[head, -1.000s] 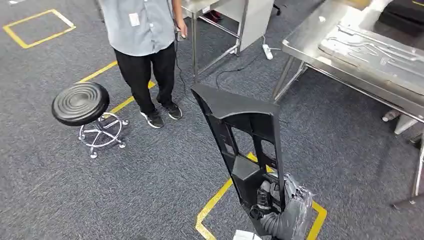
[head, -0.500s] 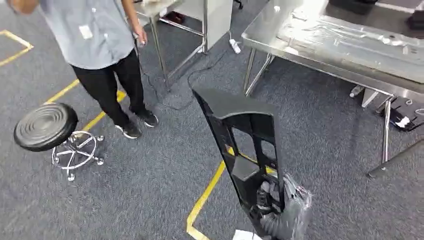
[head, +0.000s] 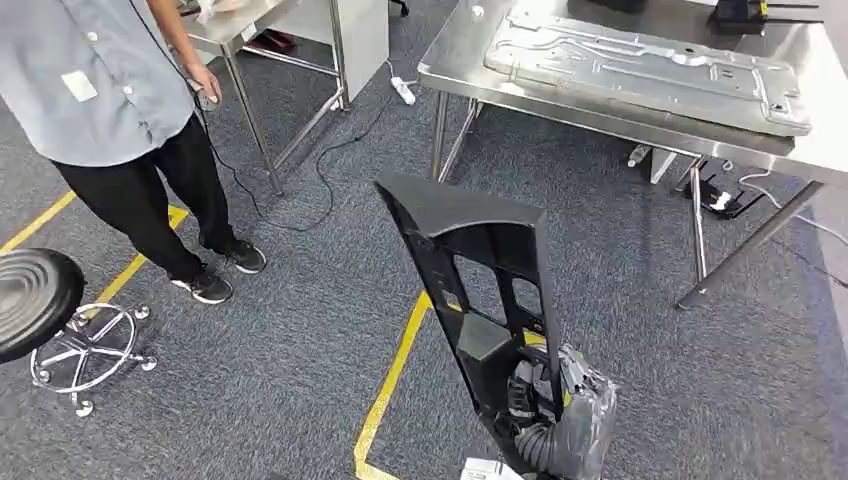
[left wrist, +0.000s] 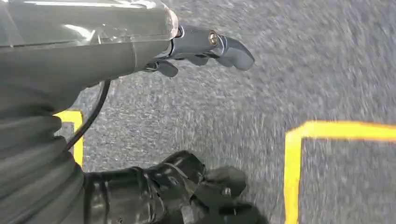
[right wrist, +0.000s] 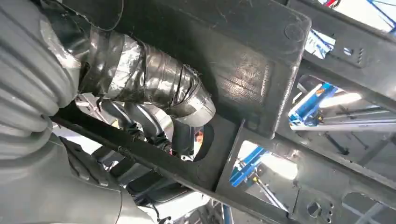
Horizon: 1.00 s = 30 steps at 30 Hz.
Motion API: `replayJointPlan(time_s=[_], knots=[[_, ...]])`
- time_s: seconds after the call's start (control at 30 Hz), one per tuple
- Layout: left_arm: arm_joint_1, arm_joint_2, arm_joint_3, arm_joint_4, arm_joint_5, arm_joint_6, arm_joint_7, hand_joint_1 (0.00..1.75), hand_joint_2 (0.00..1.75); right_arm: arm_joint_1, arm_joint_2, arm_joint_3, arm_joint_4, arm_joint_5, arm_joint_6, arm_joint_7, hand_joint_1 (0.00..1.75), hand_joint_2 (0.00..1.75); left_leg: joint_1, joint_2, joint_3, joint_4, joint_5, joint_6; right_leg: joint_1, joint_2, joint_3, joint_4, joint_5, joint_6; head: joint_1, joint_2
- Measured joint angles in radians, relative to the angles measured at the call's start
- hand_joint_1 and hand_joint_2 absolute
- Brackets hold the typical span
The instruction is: Take the parts from the cabinet and place them on the table.
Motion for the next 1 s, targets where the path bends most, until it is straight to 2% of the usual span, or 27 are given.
replayJointPlan(time_s=[0.03,0.07,0.1,0.13,0.17,0.2,0.23,0.27,0.3,0.4,0.43,0.47,0.5,0.53,0.57,0.6,0.63,0.67,0.73,0.77,0.8,0.9,0.93,0.97,1.0], knots=[[0.001,0.000,0.000,0.000,0.000,0.000,0.000,0.00,1.75,-0.002,-0.002,0.003,0.001,0.000,0.000,0.000,1.75,1.75,-0.001,0.013,0.000,0.000,-0.001,0.002,-0.002,-0.014,-0.038,0.076,-0.036,0.003,0.000,0.000],[0.003,0.000,0.000,0.000,0.000,0.000,0.000,0.00,1.75,-0.002,-0.003,0.004,0.002,0.000,0.000,0.000,1.75,1.75,-0.002,0.027,0.000,0.000,-0.003,0.004,-0.003,-0.020,-0.073,0.146,-0.062,0.006,0.000,0.000],[0.004,0.001,0.000,0.000,0.000,0.000,0.000,0.00,1.75,-0.002,-0.004,0.004,0.005,0.000,0.000,0.000,1.75,1.75,-0.002,0.042,0.001,0.000,-0.005,0.004,-0.004,-0.022,-0.097,0.188,-0.066,0.007,0.000,0.000],[0.004,0.002,0.001,0.000,0.001,0.000,0.000,0.00,1.75,-0.001,-0.005,0.005,0.008,0.000,0.000,0.001,1.75,1.75,-0.002,0.055,0.003,0.000,-0.007,0.003,-0.006,-0.024,-0.093,0.177,-0.045,0.007,0.000,0.000],[0.002,0.002,0.001,0.000,0.000,0.000,0.000,0.00,1.75,-0.001,-0.005,0.005,0.008,0.000,0.000,0.001,1.75,1.75,-0.003,0.067,0.007,0.000,-0.010,0.004,-0.007,-0.028,-0.066,0.122,-0.005,0.005,0.000,0.000],[0.001,0.002,0.001,0.000,0.000,0.000,0.000,0.00,1.75,-0.002,-0.005,0.006,0.008,0.000,0.000,0.001,1.75,1.75,-0.003,0.077,0.012,0.000,-0.013,0.001,-0.006,-0.037,-0.020,0.033,0.042,-0.001,0.000,0.000],[0.001,0.001,0.001,0.000,0.000,0.000,0.000,0.00,1.75,-0.002,-0.006,0.008,0.008,0.000,0.000,0.001,1.75,1.75,-0.004,0.088,0.019,0.000,-0.017,-0.001,-0.001,-0.062,0.029,-0.057,0.081,-0.010,0.000,0.000],[0.001,0.001,0.001,0.000,0.000,-0.001,0.000,0.00,1.75,-0.004,-0.007,0.010,0.008,0.000,0.000,0.002,1.75,1.75,-0.004,0.096,0.023,-0.001,-0.020,-0.004,0.011,-0.116,0.056,-0.107,0.069,-0.019,0.000,0.000],[0.001,0.000,0.001,0.001,0.000,-0.001,0.000,0.00,1.75,-0.006,-0.007,0.012,0.008,0.000,0.000,0.003,1.75,1.75,-0.009,0.105,0.023,0.000,-0.023,-0.011,0.019,-0.113,0.054,-0.114,0.071,-0.024,0.000,0.000],[-0.004,0.000,0.001,0.001,-0.001,-0.003,0.000,0.00,1.75,-0.007,-0.010,0.016,0.009,-0.001,0.000,0.010,1.75,1.75,-0.010,0.137,0.036,-0.012,-0.024,-0.024,0.020,-0.073,0.048,-0.118,0.073,-0.031,0.000,0.000],[-0.005,0.001,0.001,0.001,-0.001,-0.004,0.000,0.00,1.75,-0.005,-0.011,0.019,0.010,-0.001,0.000,0.010,1.75,1.75,-0.010,0.122,0.037,-0.010,-0.032,-0.034,0.002,-0.061,0.062,-0.135,0.082,-0.041,-0.002,0.000],[-0.006,0.001,0.001,0.001,-0.002,-0.005,0.000,0.00,1.75,-0.007,-0.011,0.020,0.011,-0.001,0.000,0.011,1.75,1.75,-0.007,0.070,0.035,0.009,-0.045,-0.036,0.003,-0.053,0.067,-0.142,0.084,-0.042,-0.002,0.000],[-0.005,0.001,0.001,0.001,-0.002,-0.006,-0.001,0.00,1.75,-0.014,-0.011,0.022,0.013,-0.002,0.000,0.011,1.75,1.75,-0.007,0.037,0.009,0.063,-0.079,-0.036,0.001,-0.043,0.067,-0.142,0.085,-0.046,-0.003,0.000],[-0.003,0.001,0.001,0.001,-0.002,-0.008,-0.001,0.00,1.75,-0.019,-0.011,0.026,0.016,-0.002,0.000,0.012,1.75,1.75,-0.007,0.023,-0.029,0.139,-0.115,-0.037,0.001,-0.030,0.066,-0.141,0.085,-0.049,-0.004,0.000],[-0.001,0.002,0.001,0.001,-0.003,-0.009,-0.001,0.00,1.75,-0.021,-0.012,0.029,0.019,-0.002,0.000,0.013,1.75,1.75,-0.007,0.017,-0.069,0.213,-0.143,-0.038,0.002,-0.017,0.066,-0.140,0.084,-0.050,-0.004,0.000],[0.002,0.003,0.001,0.001,-0.004,-0.010,-0.001,0.00,1.75,-0.021,-0.013,0.031,0.022,-0.003,0.000,0.013,1.75,1.75,-0.007,0.016,-0.101,0.267,-0.153,-0.038,0.002,-0.007,0.066,-0.137,0.082,-0.053,-0.004,0.000],[0.004,0.003,0.001,0.001,-0.005,-0.011,-0.001,0.00,1.75,-0.021,-0.015,0.032,0.024,-0.004,0.000,0.014,1.75,1.75,-0.007,0.016,-0.113,0.275,-0.137,-0.038,0.003,0.005,0.066,-0.134,0.081,-0.054,-0.004,0.000],[0.005,0.003,0.001,0.001,-0.005,-0.014,-0.001,0.00,1.75,-0.022,-0.016,0.036,0.026,-0.006,0.000,0.019,1.75,1.75,-0.007,0.015,-0.104,0.238,-0.097,-0.037,0.002,0.014,0.067,-0.130,0.077,-0.053,-0.004,0.000],[0.001,0.004,0.001,0.001,-0.009,-0.019,-0.006,0.00,1.75,-0.027,-0.021,0.043,0.032,-0.006,0.000,0.037,1.75,1.75,-0.007,0.012,-0.039,0.071,0.007,-0.032,0.001,0.028,0.070,-0.118,0.068,-0.046,-0.004,0.000],[0.001,0.005,0.001,0.001,-0.011,-0.022,-0.008,0.00,1.75,-0.031,-0.024,0.049,0.035,-0.002,0.000,0.049,1.75,1.75,-0.007,-0.002,-0.018,0.025,0.004,-0.026,0.000,0.030,0.068,-0.113,0.062,-0.041,-0.003,0.000],[-0.001,0.005,0.001,0.001,-0.012,-0.028,-0.011,0.00,1.75,-0.036,-0.027,0.054,0.039,0.001,0.001,0.059,1.75,1.75,-0.013,-0.003,-0.018,0.014,0.004,-0.024,0.008,0.033,0.063,-0.104,0.059,-0.034,-0.005,0.000],[-0.003,0.006,0.001,0.001,-0.015,-0.040,-0.016,0.00,1.75,-0.048,-0.040,0.073,0.049,0.018,0.000,0.060,1.75,1.75,-0.015,0.000,-0.021,0.016,0.007,-0.010,0.005,0.035,0.063,-0.114,0.062,-0.022,-0.003,0.000],[-0.002,0.006,0.001,0.001,-0.015,-0.042,-0.016,0.00,1.75,-0.050,-0.042,0.074,0.050,0.030,0.000,0.054,1.75,1.75,-0.004,0.004,-0.017,0.003,0.015,0.001,0.006,0.036,0.063,-0.109,0.058,-0.017,-0.004,0.000],[-0.002,0.007,0.001,0.001,-0.017,-0.047,-0.018,0.00,1.75,-0.050,-0.043,0.074,0.053,0.041,0.000,0.050,1.75,1.75,-0.005,0.007,-0.013,-0.001,0.017,0.005,0.006,0.013,0.059,-0.092,0.043,-0.010,-0.002,0.000],[-0.003,0.007,0.001,0.001,-0.019,-0.052,-0.019,0.00,1.75,-0.054,-0.044,0.075,0.056,0.046,0.000,0.049,1.75,1.75,-0.005,0.008,-0.013,-0.003,0.018,0.012,0.005,-0.006,0.037,-0.046,0.011,-0.004,0.000,0.000]])
